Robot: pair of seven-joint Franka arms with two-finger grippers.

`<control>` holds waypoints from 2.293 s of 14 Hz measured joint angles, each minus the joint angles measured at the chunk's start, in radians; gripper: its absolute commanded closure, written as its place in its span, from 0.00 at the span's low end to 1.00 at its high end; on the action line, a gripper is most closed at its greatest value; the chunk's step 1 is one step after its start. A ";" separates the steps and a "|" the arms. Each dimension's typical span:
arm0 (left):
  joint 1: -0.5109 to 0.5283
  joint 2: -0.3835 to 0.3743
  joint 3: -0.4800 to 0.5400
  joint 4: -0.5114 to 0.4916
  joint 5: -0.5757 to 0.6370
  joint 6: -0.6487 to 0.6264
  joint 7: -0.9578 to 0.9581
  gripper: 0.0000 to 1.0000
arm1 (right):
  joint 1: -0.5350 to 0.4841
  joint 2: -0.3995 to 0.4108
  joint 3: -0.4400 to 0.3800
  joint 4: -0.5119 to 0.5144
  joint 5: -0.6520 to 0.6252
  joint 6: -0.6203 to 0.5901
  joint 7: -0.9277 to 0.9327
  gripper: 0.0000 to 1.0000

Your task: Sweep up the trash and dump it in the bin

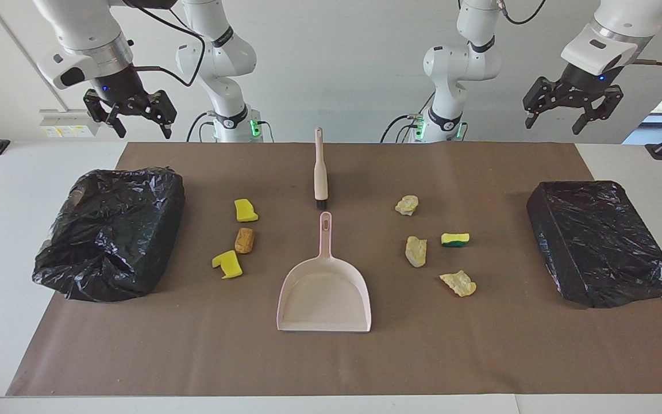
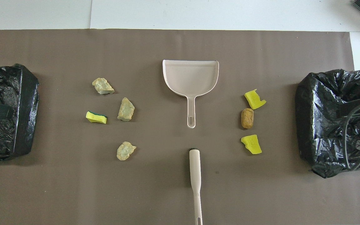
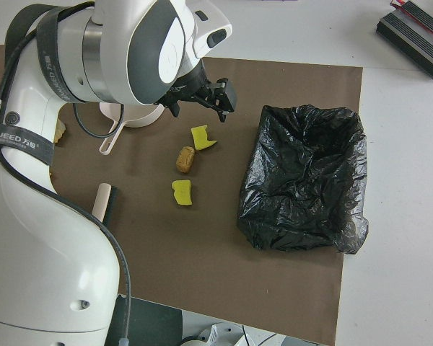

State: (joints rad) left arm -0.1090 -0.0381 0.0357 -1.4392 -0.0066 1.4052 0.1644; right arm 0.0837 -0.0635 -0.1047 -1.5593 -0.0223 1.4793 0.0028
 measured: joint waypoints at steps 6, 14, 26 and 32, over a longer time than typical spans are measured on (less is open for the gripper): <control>0.000 -0.001 0.000 -0.001 0.000 -0.002 0.000 0.00 | 0.000 0.000 0.000 0.000 0.000 0.000 0.000 0.00; 0.000 -0.001 0.000 -0.003 0.000 -0.002 -0.001 0.00 | 0.000 0.000 0.000 0.000 0.000 0.000 0.000 0.00; -0.157 -0.088 -0.045 -0.210 -0.003 0.076 -0.139 0.00 | 0.004 -0.005 0.013 -0.080 0.001 0.042 -0.014 0.00; -0.481 -0.145 -0.055 -0.496 -0.004 0.298 -0.493 0.00 | 0.147 0.162 0.020 -0.141 0.029 0.289 0.147 0.00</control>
State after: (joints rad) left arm -0.5900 -0.1828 -0.0189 -1.9352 -0.0107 1.7034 -0.3285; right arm 0.2304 0.0987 -0.0846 -1.7001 0.0069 1.7684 0.1498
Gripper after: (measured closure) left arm 0.000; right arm 0.000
